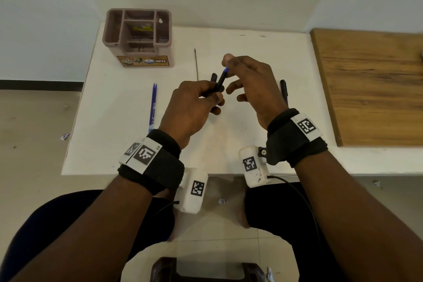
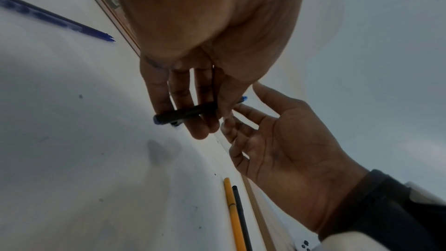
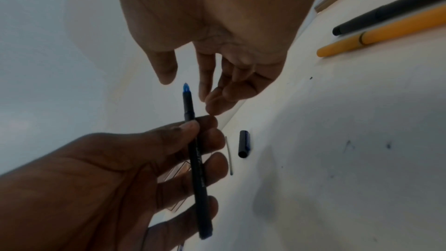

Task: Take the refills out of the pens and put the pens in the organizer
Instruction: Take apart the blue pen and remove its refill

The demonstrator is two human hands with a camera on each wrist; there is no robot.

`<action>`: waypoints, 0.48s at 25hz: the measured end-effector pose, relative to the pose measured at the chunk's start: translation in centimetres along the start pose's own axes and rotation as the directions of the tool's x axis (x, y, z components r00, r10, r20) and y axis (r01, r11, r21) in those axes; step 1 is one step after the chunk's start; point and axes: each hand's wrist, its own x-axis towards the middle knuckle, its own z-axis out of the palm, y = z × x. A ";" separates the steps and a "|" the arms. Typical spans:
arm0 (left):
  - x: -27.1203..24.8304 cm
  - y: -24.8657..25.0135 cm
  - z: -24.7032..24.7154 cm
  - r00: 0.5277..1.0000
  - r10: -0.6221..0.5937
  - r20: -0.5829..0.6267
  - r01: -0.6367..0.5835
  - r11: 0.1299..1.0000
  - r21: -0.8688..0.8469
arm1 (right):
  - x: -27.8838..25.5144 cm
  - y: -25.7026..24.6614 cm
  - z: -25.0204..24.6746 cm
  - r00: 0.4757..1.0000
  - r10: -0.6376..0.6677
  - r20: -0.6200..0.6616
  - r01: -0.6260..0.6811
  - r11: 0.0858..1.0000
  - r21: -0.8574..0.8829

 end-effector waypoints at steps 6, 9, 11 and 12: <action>0.0 -0.2 -0.1 1.000 0.003 -0.004 -0.003 1.000 0.014 | 0.1 0.4 -0.4 0.992 -0.121 -0.014 0.121 0.992 -0.032; -0.1 -0.1 0.0 1.000 -0.005 0.010 0.005 0.999 0.034 | 0.5 0.6 -0.2 0.992 -0.111 -0.068 0.106 0.992 -0.073; -0.1 0.1 0.1 1.000 -0.008 0.011 0.007 0.999 0.039 | 0.5 0.7 -0.2 0.994 -0.089 -0.062 0.085 0.994 -0.070; -0.1 0.2 0.1 1.000 -0.012 0.009 0.012 0.999 0.032 | 0.4 0.6 -0.2 0.996 -0.079 -0.032 0.077 0.996 -0.052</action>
